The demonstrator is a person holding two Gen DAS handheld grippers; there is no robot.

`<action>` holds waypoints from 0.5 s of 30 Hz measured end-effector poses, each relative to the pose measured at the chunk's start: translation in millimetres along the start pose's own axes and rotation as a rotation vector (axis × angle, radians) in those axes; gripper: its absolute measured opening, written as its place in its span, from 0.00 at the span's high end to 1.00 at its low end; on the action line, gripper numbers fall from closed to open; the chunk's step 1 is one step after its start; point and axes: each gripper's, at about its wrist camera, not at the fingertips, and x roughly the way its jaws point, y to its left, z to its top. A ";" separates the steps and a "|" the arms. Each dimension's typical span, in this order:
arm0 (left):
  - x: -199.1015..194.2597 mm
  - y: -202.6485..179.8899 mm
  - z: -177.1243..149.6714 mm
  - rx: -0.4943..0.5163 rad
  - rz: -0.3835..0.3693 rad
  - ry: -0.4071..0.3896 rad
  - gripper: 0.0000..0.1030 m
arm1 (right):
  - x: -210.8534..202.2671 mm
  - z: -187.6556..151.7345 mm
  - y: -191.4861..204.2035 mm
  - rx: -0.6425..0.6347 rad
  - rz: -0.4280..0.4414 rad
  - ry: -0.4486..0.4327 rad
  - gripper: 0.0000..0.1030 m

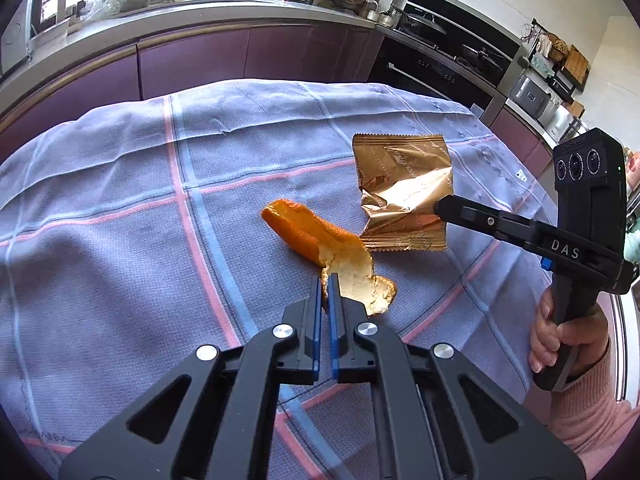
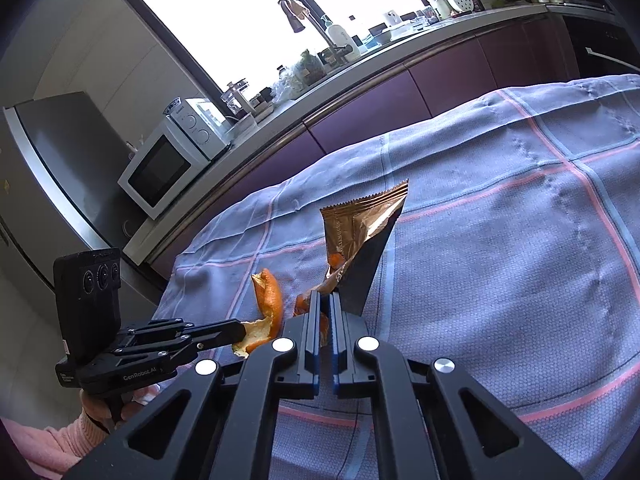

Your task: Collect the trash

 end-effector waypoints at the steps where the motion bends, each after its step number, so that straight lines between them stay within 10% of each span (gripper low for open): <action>1: -5.0 1.0 -1.3 0.005 0.007 -0.008 0.97 | -0.5 -0.2 1.8 -0.002 0.003 -0.006 0.98; 15: -63.2 25.0 -34.5 0.053 0.054 -0.049 0.83 | -3.6 -16.7 19.5 0.009 0.052 0.006 0.98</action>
